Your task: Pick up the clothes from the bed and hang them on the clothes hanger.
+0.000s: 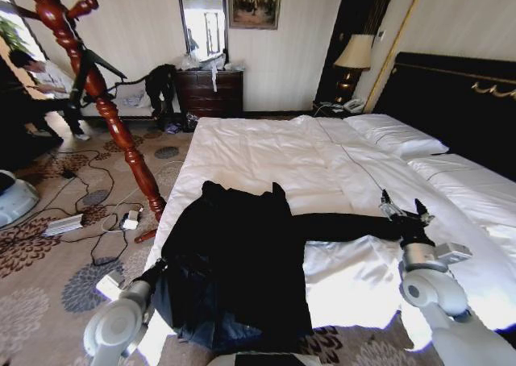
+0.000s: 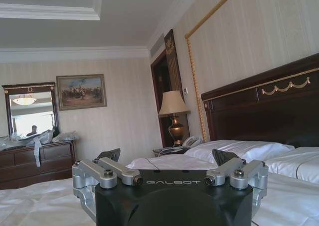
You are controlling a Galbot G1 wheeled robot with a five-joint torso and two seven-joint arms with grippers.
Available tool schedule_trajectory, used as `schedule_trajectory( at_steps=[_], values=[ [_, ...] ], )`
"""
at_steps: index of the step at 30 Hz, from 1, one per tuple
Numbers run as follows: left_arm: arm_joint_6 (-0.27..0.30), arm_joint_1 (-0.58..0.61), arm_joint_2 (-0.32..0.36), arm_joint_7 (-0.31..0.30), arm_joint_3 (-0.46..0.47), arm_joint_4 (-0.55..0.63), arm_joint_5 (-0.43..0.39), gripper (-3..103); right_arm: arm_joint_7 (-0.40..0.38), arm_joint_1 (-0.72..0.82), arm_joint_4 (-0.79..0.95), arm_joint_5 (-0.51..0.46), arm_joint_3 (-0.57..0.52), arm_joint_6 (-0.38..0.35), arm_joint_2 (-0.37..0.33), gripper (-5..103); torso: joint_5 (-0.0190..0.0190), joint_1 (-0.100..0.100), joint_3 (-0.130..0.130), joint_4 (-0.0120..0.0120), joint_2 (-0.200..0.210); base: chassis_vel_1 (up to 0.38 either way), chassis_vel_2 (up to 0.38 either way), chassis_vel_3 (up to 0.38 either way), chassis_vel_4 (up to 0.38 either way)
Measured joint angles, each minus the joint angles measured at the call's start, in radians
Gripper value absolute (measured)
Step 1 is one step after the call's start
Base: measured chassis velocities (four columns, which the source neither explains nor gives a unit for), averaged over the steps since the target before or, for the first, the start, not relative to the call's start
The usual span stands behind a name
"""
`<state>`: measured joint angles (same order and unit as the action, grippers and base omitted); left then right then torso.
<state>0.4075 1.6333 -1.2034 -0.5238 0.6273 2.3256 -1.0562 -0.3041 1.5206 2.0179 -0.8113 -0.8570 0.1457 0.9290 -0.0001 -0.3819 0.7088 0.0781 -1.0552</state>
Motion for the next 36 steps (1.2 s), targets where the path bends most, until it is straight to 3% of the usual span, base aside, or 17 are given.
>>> schedule_trajectory(
  at_steps=[1,5,10,19,25,31,35,36],
  values=[
    [0.000,0.000,0.000,0.000,0.000,0.000,0.000,0,0.000,0.000,0.000,0.000,0.000,0.000,0.000,100,0.0000,0.000,0.000,0.0000,0.000,0.000,0.000,0.000,0.000],
    [-0.013,0.039,0.126,0.053,-0.112,0.026,0.120,0,0.001,-0.006,-0.009,0.001,0.006,0.001,0.002,100,0.0000,0.000,0.000,0.0000,0.000,0.000,0.000,0.000,0.000],
    [-0.007,0.048,0.220,0.096,-0.200,0.031,0.218,0,0.002,-0.014,-0.022,0.002,0.010,0.001,0.002,100,-0.0001,0.000,0.000,-0.0001,0.000,0.000,0.000,0.000,0.000],
    [0.030,-0.036,0.367,0.147,-0.343,-0.002,0.256,0,0.004,-0.021,-0.044,0.024,0.026,0.001,0.018,100,0.0000,0.000,0.000,0.0000,0.000,0.000,0.000,0.000,0.000],
    [0.045,-0.084,0.426,0.187,-0.461,-0.043,0.287,0,0.005,-0.039,-0.073,0.041,0.046,0.001,0.026,100,0.0000,0.000,0.000,-0.0002,0.000,0.000,0.000,0.000,0.000],
    [0.077,-0.116,0.465,0.190,-0.551,-0.070,0.305,0,0.006,-0.055,-0.097,0.055,0.065,0.000,0.039,100,0.0001,0.000,0.000,-0.0002,0.000,0.000,0.000,0.000,0.000],
    [0.116,-0.116,0.480,0.151,-0.591,-0.075,0.314,-2,0.006,-0.058,-0.107,0.068,0.073,-0.001,0.051,100,0.0000,0.000,0.000,-0.0001,0.000,0.000,0.000,0.000,0.000],
    [0.121,-0.108,0.480,0.138,-0.588,-0.067,0.309,3,0.006,-0.057,-0.108,0.070,0.072,-0.001,0.054,100,-0.0001,0.000,0.000,-0.0001,0.000,0.000,0.000,0.000,0.000]
  ],
)
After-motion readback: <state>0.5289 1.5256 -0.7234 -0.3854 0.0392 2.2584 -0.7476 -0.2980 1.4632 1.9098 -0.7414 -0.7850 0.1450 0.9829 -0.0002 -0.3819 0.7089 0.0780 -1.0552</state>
